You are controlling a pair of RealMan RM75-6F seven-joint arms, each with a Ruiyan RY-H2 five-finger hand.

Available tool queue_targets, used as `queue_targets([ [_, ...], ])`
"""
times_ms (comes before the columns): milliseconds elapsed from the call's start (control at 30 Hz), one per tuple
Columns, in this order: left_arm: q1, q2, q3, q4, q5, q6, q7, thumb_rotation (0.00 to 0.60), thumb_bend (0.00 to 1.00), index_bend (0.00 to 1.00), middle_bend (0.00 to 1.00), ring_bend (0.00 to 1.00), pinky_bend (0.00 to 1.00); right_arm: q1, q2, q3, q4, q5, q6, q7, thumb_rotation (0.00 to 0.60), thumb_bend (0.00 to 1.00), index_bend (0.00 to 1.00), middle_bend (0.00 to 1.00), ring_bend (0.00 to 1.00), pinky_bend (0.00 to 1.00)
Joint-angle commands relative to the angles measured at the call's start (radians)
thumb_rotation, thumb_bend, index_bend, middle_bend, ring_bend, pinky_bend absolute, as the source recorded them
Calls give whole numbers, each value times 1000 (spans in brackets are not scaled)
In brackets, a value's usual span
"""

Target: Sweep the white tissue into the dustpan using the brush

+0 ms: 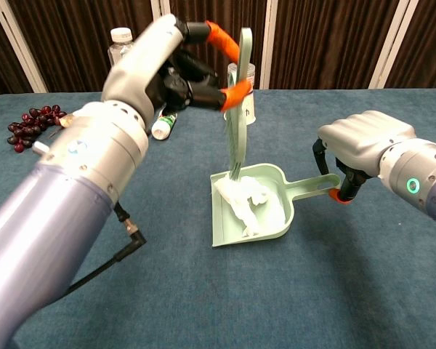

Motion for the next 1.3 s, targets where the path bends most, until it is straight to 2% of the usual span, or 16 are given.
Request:
queue_targets([
  [33,-5,30,-34,-52,4,2,5,600,580,696,978,948,968,0,0,-3,2,2,0,-3,600,392,609,883,875,857],
  [167,-2,90,-50,-104,22,1,28,600,574,697,978,948,968,-4,4,-6,-1,6,4,-5,600,391,609,883,875,857],
  [467,52,307,-52,-216,61,-3,56,600,562,698,979,948,968,-13,21,-9,8,17,-2,7,600,392,608,883,875,857],
  [700,123,503,29,-281,96,-23,96,600,559,706,982,949,968,-22,29,-19,15,16,-6,17,600,392,608,883,875,857],
  [833,148,602,101,-283,101,-66,195,600,559,706,982,949,968,-28,33,-27,12,13,-7,21,600,391,608,883,875,857],
  [933,157,644,132,-294,61,-100,250,600,559,707,982,949,968,-30,35,-29,11,8,-6,24,600,392,608,883,875,857],
  [1000,163,650,140,-295,50,-101,252,600,559,706,982,949,968,-31,35,-30,14,6,-5,24,600,391,576,883,875,857],
  [1200,177,659,170,-271,60,-87,239,600,559,705,982,949,968,-32,36,-34,24,18,-12,17,600,390,377,883,875,857],
  [1300,176,660,173,-264,66,-82,234,600,558,706,983,949,968,-34,38,-40,29,17,-13,12,600,391,188,883,875,857],
])
